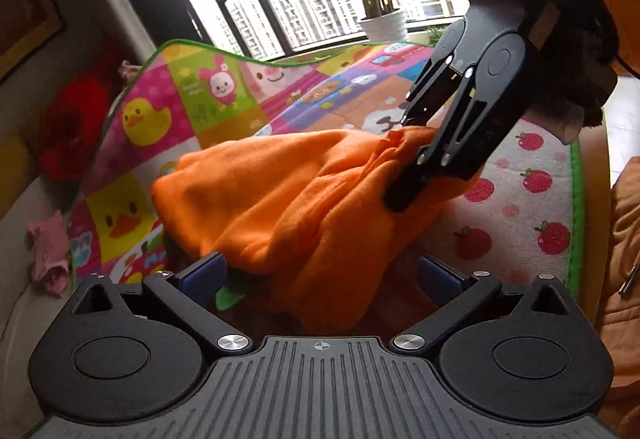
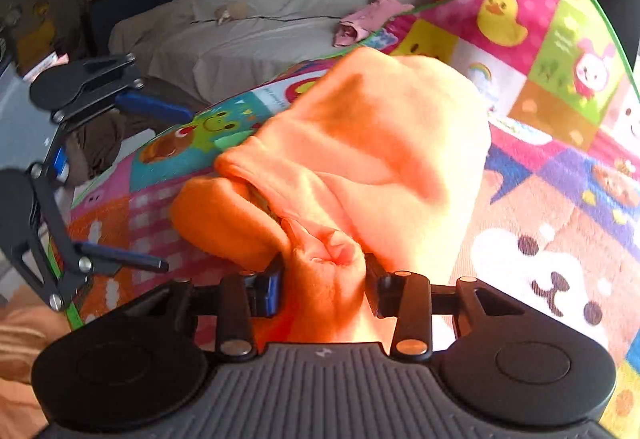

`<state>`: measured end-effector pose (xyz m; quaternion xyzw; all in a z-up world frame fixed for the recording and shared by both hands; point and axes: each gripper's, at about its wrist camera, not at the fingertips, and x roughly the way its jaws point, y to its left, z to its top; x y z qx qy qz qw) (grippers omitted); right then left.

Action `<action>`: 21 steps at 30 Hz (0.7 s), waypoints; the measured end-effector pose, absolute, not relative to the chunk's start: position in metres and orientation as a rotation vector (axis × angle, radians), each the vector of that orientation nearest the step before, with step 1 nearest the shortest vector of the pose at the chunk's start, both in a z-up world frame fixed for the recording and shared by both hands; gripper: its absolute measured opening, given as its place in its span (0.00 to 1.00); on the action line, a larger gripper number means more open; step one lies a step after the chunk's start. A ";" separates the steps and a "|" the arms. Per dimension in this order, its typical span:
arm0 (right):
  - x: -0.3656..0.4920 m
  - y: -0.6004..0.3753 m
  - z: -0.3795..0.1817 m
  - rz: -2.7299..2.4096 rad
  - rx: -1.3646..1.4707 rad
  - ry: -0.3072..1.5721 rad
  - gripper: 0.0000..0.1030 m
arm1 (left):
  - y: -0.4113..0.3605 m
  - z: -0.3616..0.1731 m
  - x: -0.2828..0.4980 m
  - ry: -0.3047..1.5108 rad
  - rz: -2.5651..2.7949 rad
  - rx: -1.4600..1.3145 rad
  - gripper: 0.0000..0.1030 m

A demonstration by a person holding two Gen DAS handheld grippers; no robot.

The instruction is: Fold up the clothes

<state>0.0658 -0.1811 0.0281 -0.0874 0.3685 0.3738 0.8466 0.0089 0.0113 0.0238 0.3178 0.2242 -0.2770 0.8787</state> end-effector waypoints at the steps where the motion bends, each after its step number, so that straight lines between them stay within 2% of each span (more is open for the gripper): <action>1: 0.070 -0.185 0.026 0.789 -0.148 0.798 0.38 | 0.006 0.019 0.012 0.461 -0.576 0.685 1.00; 6: 0.069 -0.193 0.025 0.807 -0.140 0.788 0.38 | -0.019 -0.002 0.039 0.454 -0.577 0.732 1.00; 11: 0.056 -0.198 0.027 0.808 -0.237 0.703 0.38 | -0.017 -0.005 0.074 0.531 -0.564 0.545 0.98; 12: 0.052 -0.198 0.027 0.797 -0.274 0.673 0.41 | -0.015 -0.004 0.079 0.552 -0.570 0.501 0.95; 13: 0.046 -0.199 0.027 0.785 -0.312 0.641 0.48 | -0.012 -0.004 0.083 0.572 -0.581 0.463 0.93; 14: 0.040 -0.200 0.027 0.776 -0.346 0.613 0.53 | -0.010 -0.004 0.086 0.590 -0.593 0.427 0.84; 15: 0.035 -0.200 0.027 0.772 -0.382 0.582 0.62 | -0.008 -0.004 0.089 0.607 -0.604 0.393 0.79; 16: 0.031 -0.200 0.025 0.774 -0.416 0.553 0.69 | -0.005 -0.004 0.091 0.619 -0.610 0.362 0.78; 21: 0.024 -0.203 0.012 0.737 -0.481 0.509 0.72 | 0.005 -0.004 0.095 0.669 -0.632 0.244 0.69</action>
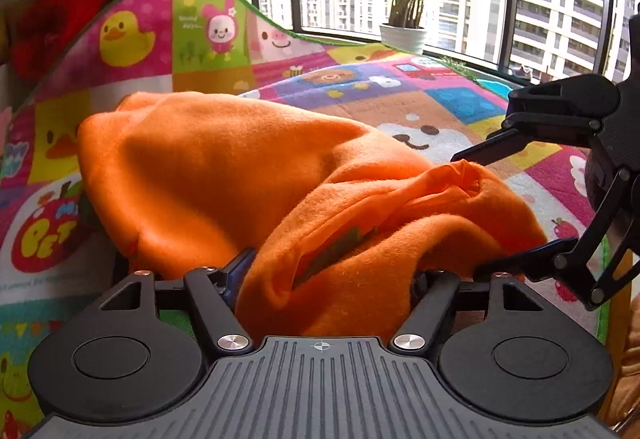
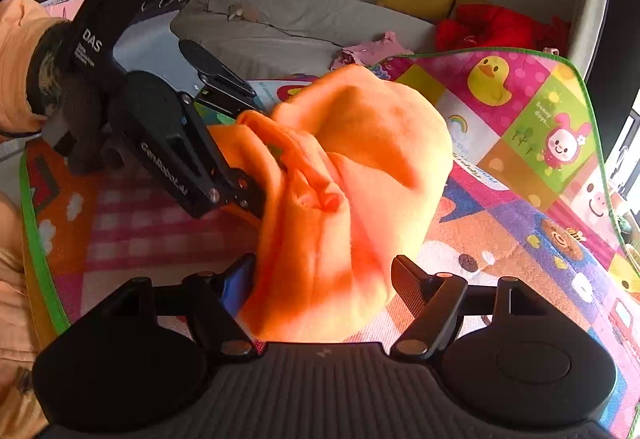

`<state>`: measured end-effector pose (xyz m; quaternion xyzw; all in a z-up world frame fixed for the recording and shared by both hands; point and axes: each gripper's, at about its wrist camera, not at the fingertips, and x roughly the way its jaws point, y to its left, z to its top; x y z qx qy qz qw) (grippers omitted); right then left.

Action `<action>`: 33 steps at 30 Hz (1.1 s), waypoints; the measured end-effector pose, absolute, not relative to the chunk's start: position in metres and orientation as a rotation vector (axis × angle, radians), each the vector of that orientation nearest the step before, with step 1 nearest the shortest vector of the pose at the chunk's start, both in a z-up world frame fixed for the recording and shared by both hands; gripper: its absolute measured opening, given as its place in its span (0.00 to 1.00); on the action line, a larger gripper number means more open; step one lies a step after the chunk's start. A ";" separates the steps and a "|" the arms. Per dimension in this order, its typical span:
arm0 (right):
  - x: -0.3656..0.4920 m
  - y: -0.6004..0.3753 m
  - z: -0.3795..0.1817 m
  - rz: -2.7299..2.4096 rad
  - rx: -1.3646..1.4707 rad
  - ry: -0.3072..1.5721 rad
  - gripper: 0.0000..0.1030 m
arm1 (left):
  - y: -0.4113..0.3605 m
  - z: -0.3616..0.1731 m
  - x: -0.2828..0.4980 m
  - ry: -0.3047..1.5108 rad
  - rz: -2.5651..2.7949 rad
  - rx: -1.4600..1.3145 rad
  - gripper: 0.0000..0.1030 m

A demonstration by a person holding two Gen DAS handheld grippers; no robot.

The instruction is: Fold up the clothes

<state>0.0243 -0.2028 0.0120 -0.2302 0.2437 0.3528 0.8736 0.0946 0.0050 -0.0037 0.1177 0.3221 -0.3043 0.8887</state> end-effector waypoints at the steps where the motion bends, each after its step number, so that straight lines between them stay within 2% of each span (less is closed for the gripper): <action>1: 0.025 -0.203 0.010 0.725 -0.479 0.503 0.68 | 0.006 -0.004 0.095 0.675 -0.631 0.234 0.68; 2: 0.027 -0.202 0.010 0.720 -0.471 0.501 0.62 | 0.006 -0.004 0.095 0.678 -0.628 0.225 0.66; 3: 0.029 -0.201 0.011 0.718 -0.460 0.501 0.46 | 0.006 -0.003 0.095 0.681 -0.623 0.216 0.62; 4: 0.031 -0.199 0.012 0.716 -0.449 0.502 0.35 | 0.007 -0.003 0.095 0.684 -0.618 0.207 0.61; 5: 0.034 -0.198 0.015 0.715 -0.434 0.494 0.33 | 0.006 -0.002 0.094 0.686 -0.617 0.199 0.58; 7: 0.036 -0.199 0.025 0.714 -0.399 0.471 0.23 | 0.005 0.001 0.091 0.690 -0.622 0.185 0.50; 10: 0.033 -0.205 0.045 0.720 -0.340 0.441 0.18 | 0.002 0.008 0.083 0.700 -0.669 0.139 0.40; 14: 0.034 -0.212 0.070 0.730 -0.308 0.416 0.17 | -0.003 0.020 0.072 0.718 -0.793 0.041 0.37; 19: 0.066 -0.205 0.069 0.700 -0.322 0.457 0.18 | -0.003 0.028 0.076 0.687 -0.782 0.033 0.37; 21: 0.087 -0.199 0.060 0.689 -0.321 0.489 0.18 | 0.003 0.030 0.081 0.671 -0.740 0.037 0.48; 23: 0.105 -0.192 0.049 0.690 -0.316 0.521 0.18 | 0.006 0.031 0.082 0.655 -0.710 0.066 0.53; 29: 0.136 -0.183 0.029 0.686 -0.275 0.564 0.22 | 0.016 0.025 0.092 0.663 -0.639 0.082 0.49; 32: 0.128 -0.187 0.035 0.683 -0.278 0.523 0.33 | 0.029 0.017 0.109 0.703 -0.592 -0.006 0.42; 33: 0.124 -0.191 0.039 0.681 -0.279 0.505 0.50 | 0.034 0.015 0.115 0.715 -0.581 -0.042 0.42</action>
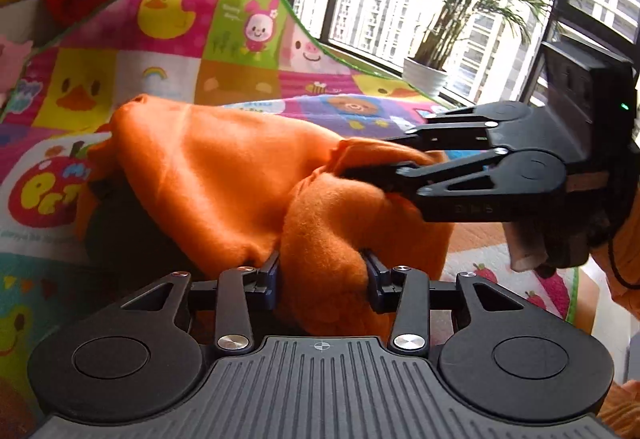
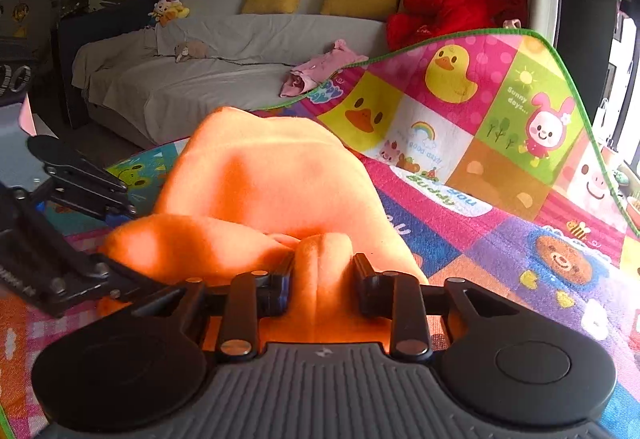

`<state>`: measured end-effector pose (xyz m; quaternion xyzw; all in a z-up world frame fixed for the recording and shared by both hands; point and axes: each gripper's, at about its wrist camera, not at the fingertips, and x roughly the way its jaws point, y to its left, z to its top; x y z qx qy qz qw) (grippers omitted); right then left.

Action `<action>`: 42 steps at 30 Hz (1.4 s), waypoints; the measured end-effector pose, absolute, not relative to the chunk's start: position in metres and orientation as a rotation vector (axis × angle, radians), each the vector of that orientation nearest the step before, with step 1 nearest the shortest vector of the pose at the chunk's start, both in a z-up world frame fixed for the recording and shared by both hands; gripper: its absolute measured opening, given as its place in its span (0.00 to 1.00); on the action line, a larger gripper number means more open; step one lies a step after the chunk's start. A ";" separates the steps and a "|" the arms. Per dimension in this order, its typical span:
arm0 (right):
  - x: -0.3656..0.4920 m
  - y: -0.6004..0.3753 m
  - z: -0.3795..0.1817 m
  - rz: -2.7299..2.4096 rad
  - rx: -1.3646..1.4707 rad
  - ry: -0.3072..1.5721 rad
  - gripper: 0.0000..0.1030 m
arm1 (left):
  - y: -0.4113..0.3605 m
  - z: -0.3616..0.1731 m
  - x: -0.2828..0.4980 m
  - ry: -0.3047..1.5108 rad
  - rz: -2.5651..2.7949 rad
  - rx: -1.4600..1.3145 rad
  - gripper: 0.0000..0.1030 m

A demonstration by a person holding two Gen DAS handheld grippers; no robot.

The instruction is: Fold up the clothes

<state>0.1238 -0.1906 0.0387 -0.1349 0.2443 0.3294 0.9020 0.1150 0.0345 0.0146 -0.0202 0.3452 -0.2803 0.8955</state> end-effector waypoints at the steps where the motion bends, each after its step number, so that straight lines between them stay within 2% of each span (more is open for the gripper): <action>1: 0.117 -0.197 0.044 0.679 -0.271 0.479 0.68 | 0.041 0.012 0.119 0.724 -0.572 -0.076 0.41; 3: 0.109 -0.213 0.051 0.685 -0.229 0.450 0.78 | 0.051 0.009 0.124 0.731 -0.559 -0.126 0.41; 4: 0.108 -0.222 0.053 0.687 -0.196 0.452 0.80 | 0.055 0.008 0.125 0.734 -0.554 -0.142 0.41; 12: 0.142 -0.263 -0.004 0.672 0.378 0.744 0.82 | 0.056 0.004 0.130 0.754 -0.555 -0.172 0.42; 14: 0.152 -0.264 -0.016 0.665 0.507 0.765 0.80 | 0.056 0.003 0.131 0.762 -0.559 -0.179 0.42; 16: 0.163 -0.261 -0.019 0.647 0.568 0.753 0.63 | 0.056 0.002 0.131 0.768 -0.566 -0.186 0.43; 19: 0.176 -0.251 -0.013 0.608 0.543 0.718 0.59 | 0.051 0.000 0.131 0.774 -0.581 -0.179 0.43; 25: 0.193 -0.205 0.000 0.543 0.255 0.725 0.61 | 0.044 0.009 0.122 0.748 -0.559 -0.105 0.44; 26: 0.194 -0.200 0.000 0.537 0.224 0.724 0.61 | 0.044 0.014 0.118 0.738 -0.552 -0.087 0.48; 29: 0.194 -0.191 0.001 0.524 0.172 0.720 0.64 | 0.044 0.032 0.102 0.671 -0.522 -0.019 0.72; 30: 0.193 -0.190 0.001 0.520 0.172 0.722 0.66 | 0.044 0.038 0.098 0.640 -0.508 0.003 0.76; 36: 0.188 -0.197 0.000 0.505 0.231 0.725 0.68 | 0.032 0.037 0.110 0.587 -0.377 0.158 0.73; 38: 0.183 -0.205 0.001 0.505 0.289 0.727 0.72 | 0.032 0.025 0.118 0.600 -0.320 0.201 0.72; 42: 0.169 -0.218 -0.008 0.513 0.434 0.747 0.75 | 0.053 0.010 0.133 0.659 -0.322 0.069 0.72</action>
